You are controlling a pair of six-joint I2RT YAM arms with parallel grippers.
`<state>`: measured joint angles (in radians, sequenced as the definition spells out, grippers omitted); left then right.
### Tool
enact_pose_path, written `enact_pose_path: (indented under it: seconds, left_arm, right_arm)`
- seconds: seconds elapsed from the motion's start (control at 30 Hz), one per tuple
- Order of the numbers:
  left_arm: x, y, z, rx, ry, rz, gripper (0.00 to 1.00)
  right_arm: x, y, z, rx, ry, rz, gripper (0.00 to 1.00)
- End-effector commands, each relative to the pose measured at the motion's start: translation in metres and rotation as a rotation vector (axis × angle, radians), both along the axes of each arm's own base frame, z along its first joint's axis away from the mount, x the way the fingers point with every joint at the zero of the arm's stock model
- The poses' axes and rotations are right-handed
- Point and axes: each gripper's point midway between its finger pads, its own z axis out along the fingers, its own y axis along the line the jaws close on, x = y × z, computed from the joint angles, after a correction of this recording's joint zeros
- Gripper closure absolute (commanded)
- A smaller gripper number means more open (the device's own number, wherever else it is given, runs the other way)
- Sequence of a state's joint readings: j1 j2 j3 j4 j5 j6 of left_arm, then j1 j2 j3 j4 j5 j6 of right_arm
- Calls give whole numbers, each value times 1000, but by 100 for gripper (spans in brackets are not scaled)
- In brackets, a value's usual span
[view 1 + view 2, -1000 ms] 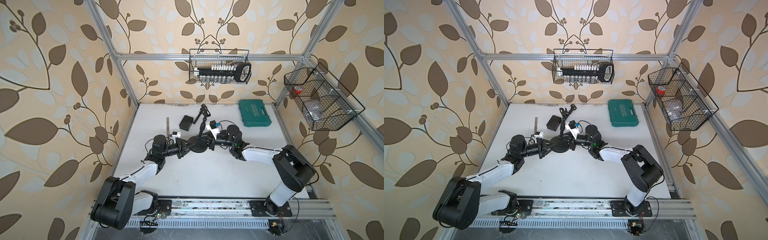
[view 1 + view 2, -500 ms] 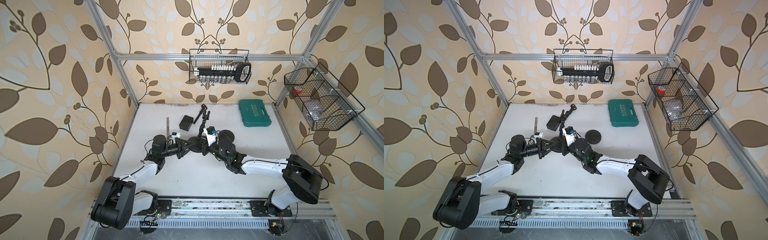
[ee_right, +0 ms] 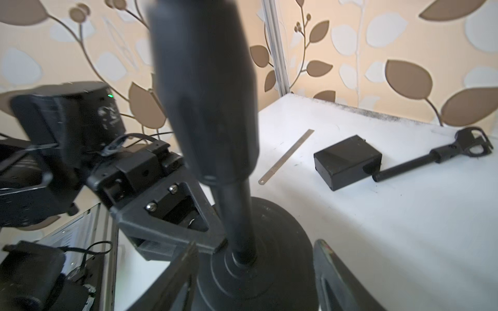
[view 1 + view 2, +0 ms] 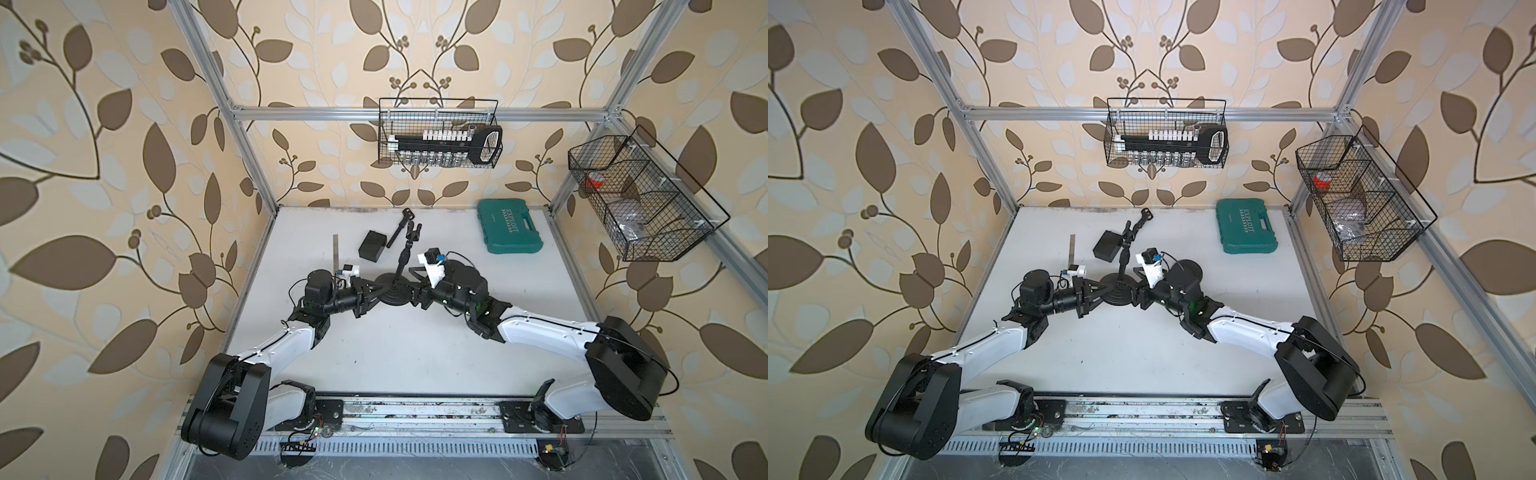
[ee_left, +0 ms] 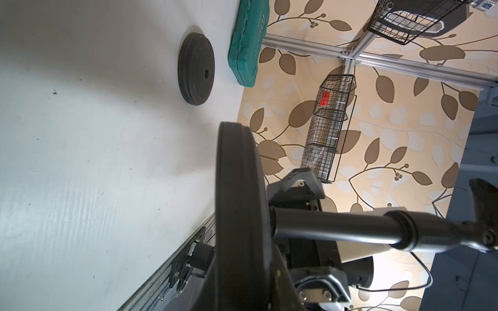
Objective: Assemble a microphone stand
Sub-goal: Screw the microphone stand pole into the microphone stand base.
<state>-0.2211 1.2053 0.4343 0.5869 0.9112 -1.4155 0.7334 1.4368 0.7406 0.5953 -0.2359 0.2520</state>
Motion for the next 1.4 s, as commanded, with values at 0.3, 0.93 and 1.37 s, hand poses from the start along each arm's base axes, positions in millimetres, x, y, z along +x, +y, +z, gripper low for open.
enact_pose_path:
  seconds: [0.3, 0.93, 1.37]
  left_arm:
    - [-1, -5, 46, -44, -183, -69, 100]
    - [-5, -8, 53, -55, -196, -106, 100]
    - [4, -9, 63, -77, -246, -90, 100]
  right_arm:
    - [-18, 2, 12, -7, -113, 385, 43]
    - [6, 19, 4, 23, -97, 386, 78]
    - [10, 14, -19, -19, 4, 152, 100]
